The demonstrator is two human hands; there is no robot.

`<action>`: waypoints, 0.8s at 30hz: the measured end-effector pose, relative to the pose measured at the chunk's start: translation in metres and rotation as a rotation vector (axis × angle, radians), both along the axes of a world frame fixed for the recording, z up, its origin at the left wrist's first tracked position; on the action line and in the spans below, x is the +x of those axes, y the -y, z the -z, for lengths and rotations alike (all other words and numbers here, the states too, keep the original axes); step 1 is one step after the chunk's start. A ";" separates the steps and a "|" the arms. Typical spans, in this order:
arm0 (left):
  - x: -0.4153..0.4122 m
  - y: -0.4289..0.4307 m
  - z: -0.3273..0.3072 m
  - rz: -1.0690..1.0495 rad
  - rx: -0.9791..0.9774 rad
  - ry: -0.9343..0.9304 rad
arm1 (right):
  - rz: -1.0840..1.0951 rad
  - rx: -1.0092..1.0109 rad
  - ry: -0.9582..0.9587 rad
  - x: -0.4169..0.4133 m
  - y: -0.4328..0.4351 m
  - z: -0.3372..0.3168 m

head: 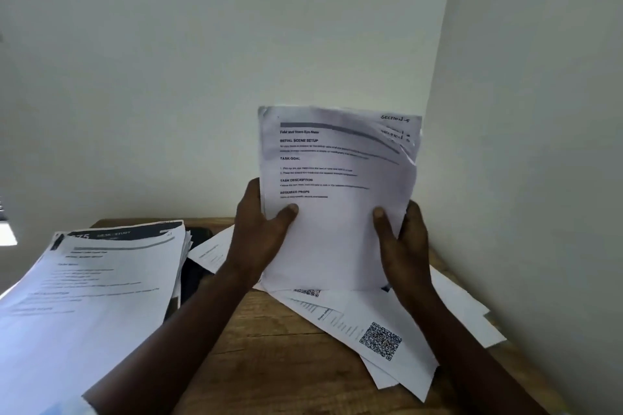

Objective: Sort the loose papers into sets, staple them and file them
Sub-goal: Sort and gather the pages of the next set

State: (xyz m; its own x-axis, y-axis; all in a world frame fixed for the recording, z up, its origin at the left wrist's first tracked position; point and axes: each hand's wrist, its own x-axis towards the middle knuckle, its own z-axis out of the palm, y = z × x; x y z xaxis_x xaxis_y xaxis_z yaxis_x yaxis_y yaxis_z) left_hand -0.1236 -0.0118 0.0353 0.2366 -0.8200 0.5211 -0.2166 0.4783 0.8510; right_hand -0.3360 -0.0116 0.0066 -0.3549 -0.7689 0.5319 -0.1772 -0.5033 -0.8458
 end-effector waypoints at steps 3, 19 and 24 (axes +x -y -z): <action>-0.005 -0.001 -0.011 -0.049 -0.079 0.051 | 0.040 -0.048 -0.027 0.003 0.004 -0.010; -0.013 -0.014 0.008 -0.070 -0.091 -0.008 | 0.090 -0.134 0.004 0.014 -0.020 0.006; -0.014 -0.018 0.014 -0.114 -0.065 0.006 | 0.066 -0.067 -0.056 0.016 -0.017 0.018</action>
State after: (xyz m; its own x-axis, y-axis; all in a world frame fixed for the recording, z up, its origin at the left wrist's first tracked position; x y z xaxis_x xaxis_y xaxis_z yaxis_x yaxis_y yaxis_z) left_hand -0.1376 0.0061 0.0217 0.3231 -0.7523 0.5741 -0.2783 0.5043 0.8174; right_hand -0.3197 0.0058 -0.0111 -0.3716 -0.7071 0.6016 -0.2576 -0.5440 -0.7986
